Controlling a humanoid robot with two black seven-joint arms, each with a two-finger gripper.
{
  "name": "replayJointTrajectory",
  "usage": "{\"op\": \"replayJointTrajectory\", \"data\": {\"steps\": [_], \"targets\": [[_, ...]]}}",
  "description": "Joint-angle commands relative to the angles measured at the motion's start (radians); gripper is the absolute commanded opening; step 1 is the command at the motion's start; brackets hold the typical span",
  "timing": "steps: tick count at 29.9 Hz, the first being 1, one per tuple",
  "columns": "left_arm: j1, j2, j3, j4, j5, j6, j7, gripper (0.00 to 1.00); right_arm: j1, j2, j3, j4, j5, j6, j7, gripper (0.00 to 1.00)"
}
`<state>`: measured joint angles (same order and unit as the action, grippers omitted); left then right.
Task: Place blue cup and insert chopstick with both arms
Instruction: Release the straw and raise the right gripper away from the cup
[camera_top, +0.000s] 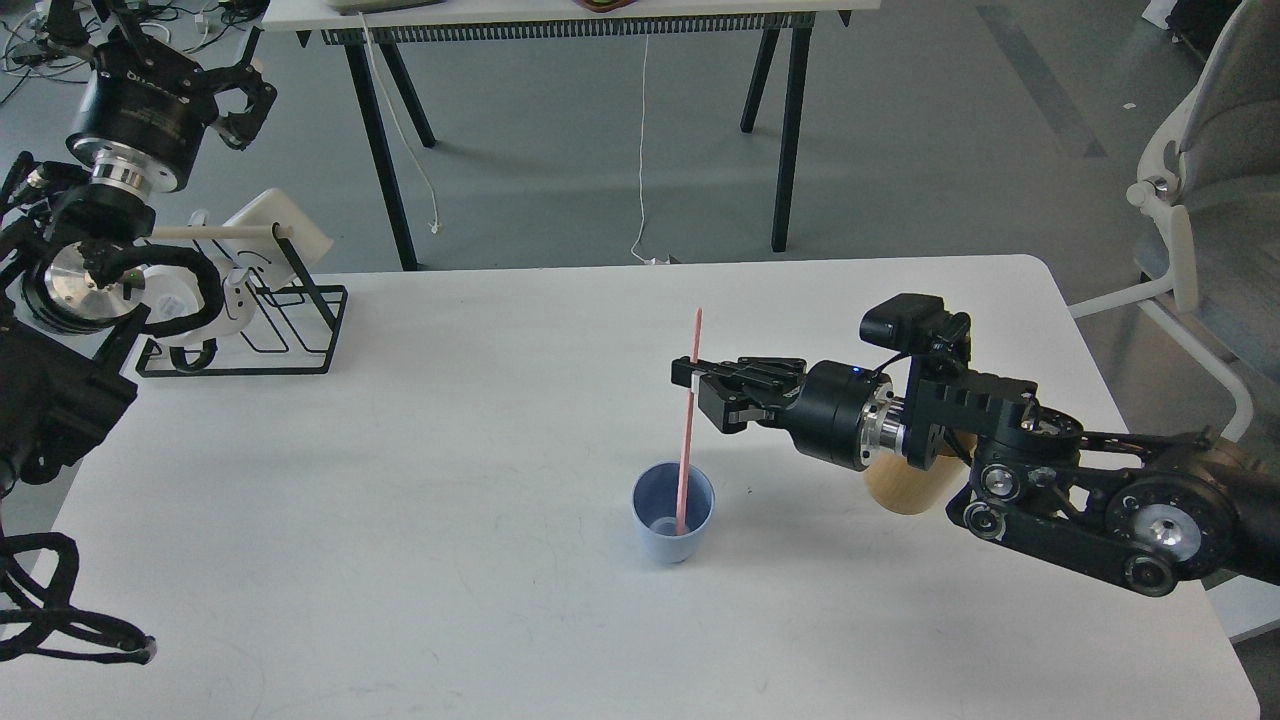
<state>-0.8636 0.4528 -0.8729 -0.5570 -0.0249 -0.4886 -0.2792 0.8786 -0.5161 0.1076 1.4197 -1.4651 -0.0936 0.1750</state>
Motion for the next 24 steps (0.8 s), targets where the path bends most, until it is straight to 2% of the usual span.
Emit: {"op": "replayJointTrajectory", "data": {"steps": [1,10,14,16,24], "targets": [[0.0,0.001,0.0,-0.001,-0.001,0.0,0.0,1.0,-0.003,0.001,-0.005,-0.001,0.002,0.0,0.001,0.24],[0.002,0.003,0.0,0.0,-0.001,0.0,-0.002,1.0,-0.003,-0.021,0.047,0.004,0.017,-0.011,0.009,0.56],[0.002,0.007,0.0,0.0,-0.001,0.0,-0.002,1.0,-0.003,-0.042,0.19,-0.001,0.023,-0.003,0.009,0.76],[0.002,0.007,0.0,0.0,-0.001,0.0,-0.005,1.0,-0.003,-0.053,0.283,-0.007,0.061,0.002,0.009,0.95],[0.003,-0.006,0.002,0.0,-0.001,0.0,-0.006,1.0,-0.003,-0.053,0.526,-0.059,0.475,-0.002,0.008,0.99]]}}
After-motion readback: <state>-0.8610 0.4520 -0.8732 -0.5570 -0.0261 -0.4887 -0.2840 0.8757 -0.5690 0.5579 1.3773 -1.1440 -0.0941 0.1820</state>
